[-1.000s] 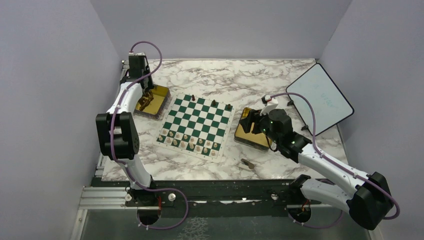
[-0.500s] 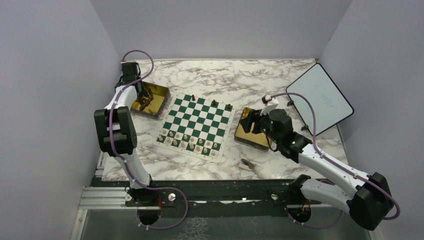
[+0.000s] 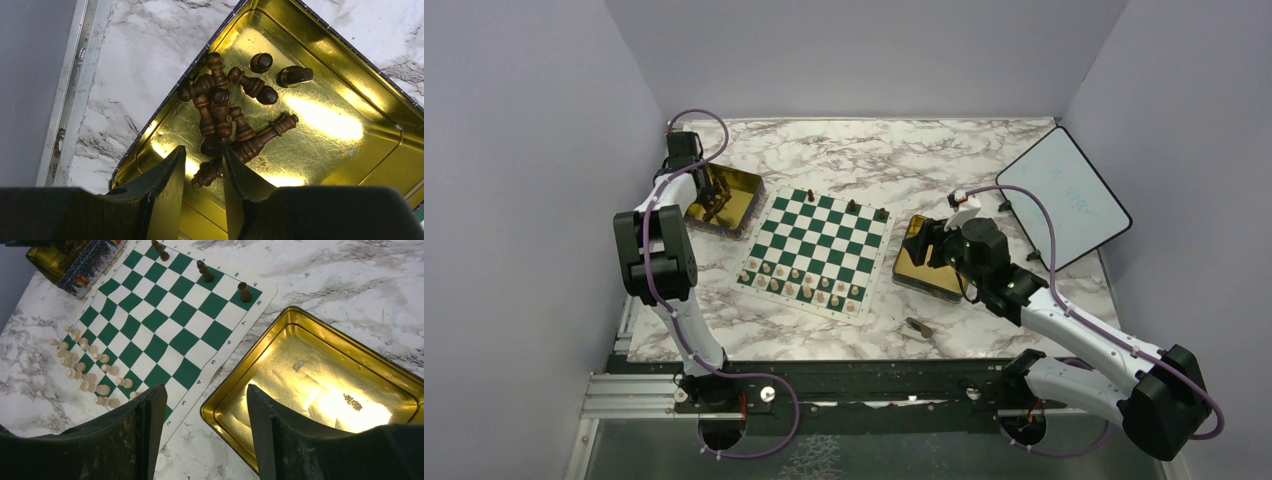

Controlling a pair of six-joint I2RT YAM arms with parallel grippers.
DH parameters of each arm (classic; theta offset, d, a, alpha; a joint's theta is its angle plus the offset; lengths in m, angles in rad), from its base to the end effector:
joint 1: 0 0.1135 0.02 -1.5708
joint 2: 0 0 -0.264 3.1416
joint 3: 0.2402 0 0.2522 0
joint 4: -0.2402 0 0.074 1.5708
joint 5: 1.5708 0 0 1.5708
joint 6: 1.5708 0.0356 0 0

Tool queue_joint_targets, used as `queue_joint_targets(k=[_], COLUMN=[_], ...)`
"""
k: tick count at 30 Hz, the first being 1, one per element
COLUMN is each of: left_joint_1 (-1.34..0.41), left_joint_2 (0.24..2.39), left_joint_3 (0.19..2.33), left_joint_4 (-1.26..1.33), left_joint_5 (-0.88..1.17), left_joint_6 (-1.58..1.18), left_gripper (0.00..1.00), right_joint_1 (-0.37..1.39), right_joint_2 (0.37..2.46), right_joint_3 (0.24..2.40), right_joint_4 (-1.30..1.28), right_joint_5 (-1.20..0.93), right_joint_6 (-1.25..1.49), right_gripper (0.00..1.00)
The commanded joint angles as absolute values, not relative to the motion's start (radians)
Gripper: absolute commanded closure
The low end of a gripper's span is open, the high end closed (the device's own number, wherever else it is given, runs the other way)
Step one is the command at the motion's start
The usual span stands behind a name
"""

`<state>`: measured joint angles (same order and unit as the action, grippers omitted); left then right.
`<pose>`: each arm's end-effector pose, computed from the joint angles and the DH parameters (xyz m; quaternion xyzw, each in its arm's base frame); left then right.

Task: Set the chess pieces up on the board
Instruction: Pick up the chess piece from the storage box.

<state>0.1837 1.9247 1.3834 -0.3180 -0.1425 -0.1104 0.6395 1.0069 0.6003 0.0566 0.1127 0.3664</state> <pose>0.4156 0.0824 0.2036 -0.1615 0.9213 0.0794 0.3447 0.1872 0.1343 0.2574 -0.0794 0.8149 0.2354 0.5237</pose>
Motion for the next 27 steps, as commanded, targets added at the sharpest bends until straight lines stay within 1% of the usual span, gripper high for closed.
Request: queue_joint_targets(k=[1,14,18,22,27], left_joint_1=[0.198,0.204,0.206,0.206,0.205], left_joint_2=[1.948,1.982,1.98,1.978,1.974], left_joint_3=[1.403,1.437,1.44,1.441,1.434], left_joint_4=[-0.3,-0.308,-0.308,-0.308,-0.311], left_joint_5=[-0.113,-0.089,-0.088,-0.081,-0.074], left_joint_6=[-0.101,-0.091,-0.089,-0.088,-0.09], left_gripper=[0.66,0.63,0.64,0.67,0.67], right_joint_1=[0.642,0.641,0.641,0.64,0.641], right_joint_2=[1.007,1.016,1.021,1.022,1.016], right_joint_3=[0.62,0.629,0.621,0.617,0.615], right_joint_4=[0.048,0.044,0.05,0.053,0.054], right_joint_5=[0.112,0.112,0.11,0.108,0.11], right_joint_6=[0.367,0.362,0.368,0.37,0.371], right_gripper=[0.35,0.35,0.35,0.35,0.35])
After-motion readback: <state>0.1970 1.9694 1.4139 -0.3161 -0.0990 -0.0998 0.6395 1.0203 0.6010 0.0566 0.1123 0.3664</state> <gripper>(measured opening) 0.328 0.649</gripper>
